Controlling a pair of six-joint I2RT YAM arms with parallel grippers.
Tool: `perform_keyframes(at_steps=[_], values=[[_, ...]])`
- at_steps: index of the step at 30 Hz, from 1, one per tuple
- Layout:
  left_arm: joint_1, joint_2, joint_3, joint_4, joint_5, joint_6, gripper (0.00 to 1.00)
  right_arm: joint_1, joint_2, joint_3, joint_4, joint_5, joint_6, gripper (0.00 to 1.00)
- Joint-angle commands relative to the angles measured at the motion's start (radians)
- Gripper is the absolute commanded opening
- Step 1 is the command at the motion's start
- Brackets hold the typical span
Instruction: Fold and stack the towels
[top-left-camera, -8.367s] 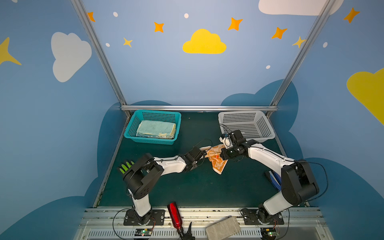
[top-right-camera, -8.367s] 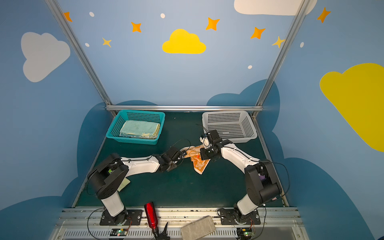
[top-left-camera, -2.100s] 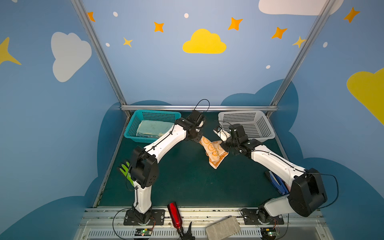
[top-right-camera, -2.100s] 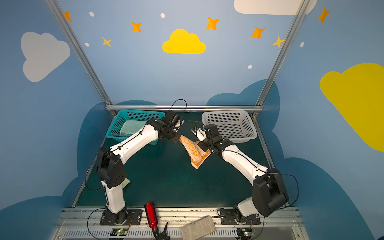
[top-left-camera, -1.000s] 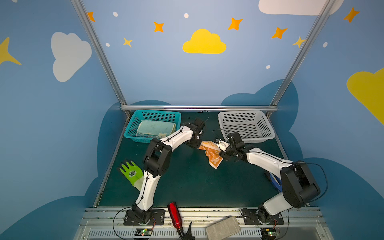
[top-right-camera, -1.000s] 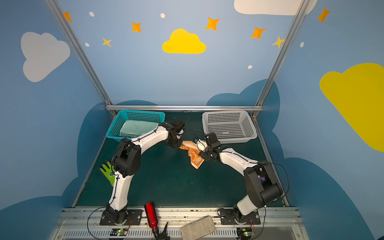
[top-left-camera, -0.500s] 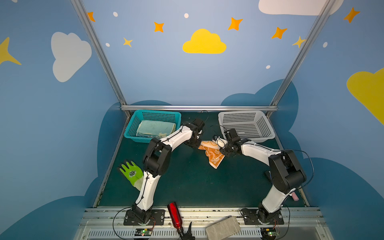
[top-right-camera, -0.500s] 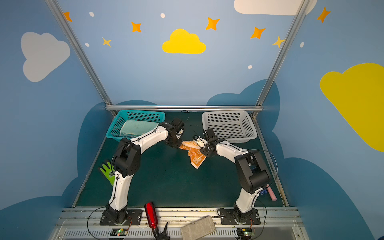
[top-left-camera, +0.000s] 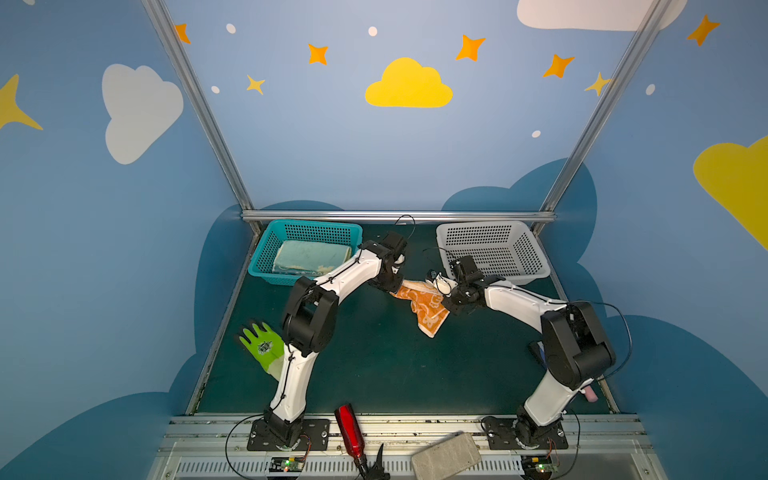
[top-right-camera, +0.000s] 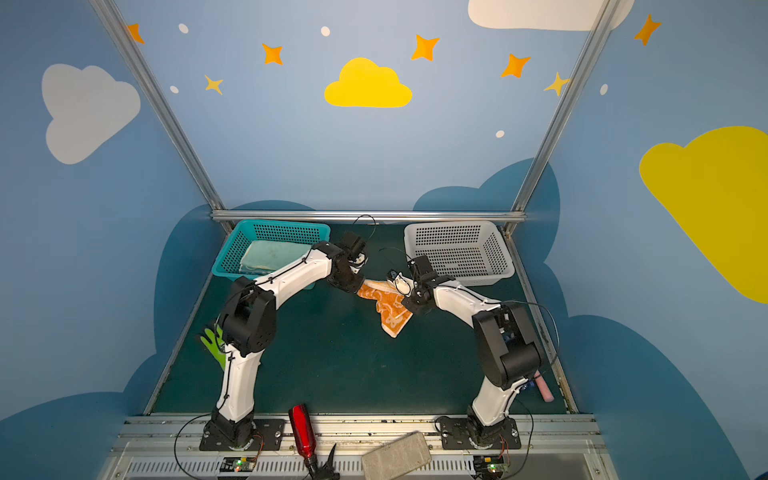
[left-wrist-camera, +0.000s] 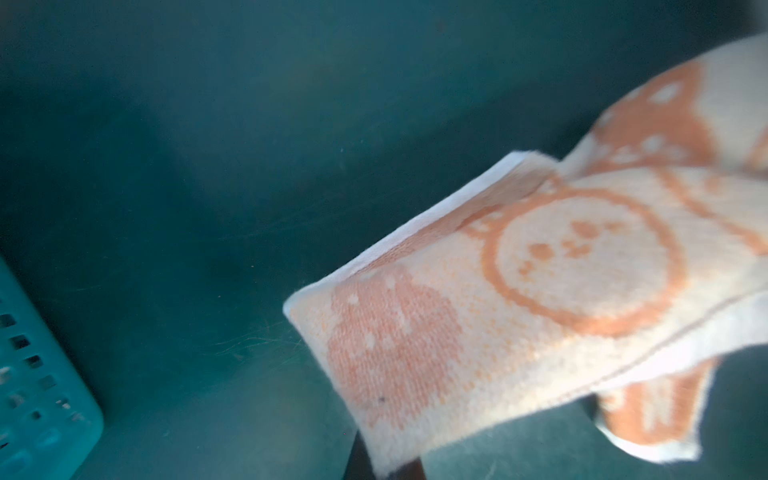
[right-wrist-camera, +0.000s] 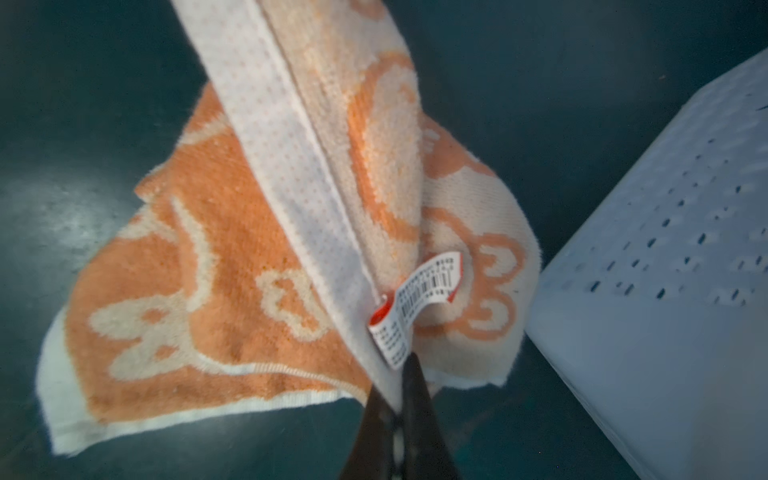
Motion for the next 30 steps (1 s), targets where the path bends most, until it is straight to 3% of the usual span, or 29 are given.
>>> perform_keyframes(at_steps=[1, 7, 14, 30], values=[[0.003, -0.119, -0.014, 0.027, 0.046, -0.015, 0.04, 0.007, -0.119, 0.085, -0.051, -0.017, 0.101, 0.0], [-0.002, -0.285, -0.07, 0.078, 0.067, -0.023, 0.04, 0.038, -0.286, 0.128, -0.054, -0.073, 0.078, 0.0], [-0.039, -0.518, -0.183, 0.165, -0.011, -0.024, 0.04, 0.065, -0.531, -0.001, 0.209, -0.129, 0.118, 0.0], [-0.187, -0.937, -0.309, 0.188, -0.121, -0.008, 0.04, 0.215, -0.731, 0.136, -0.001, -0.181, 0.057, 0.0]])
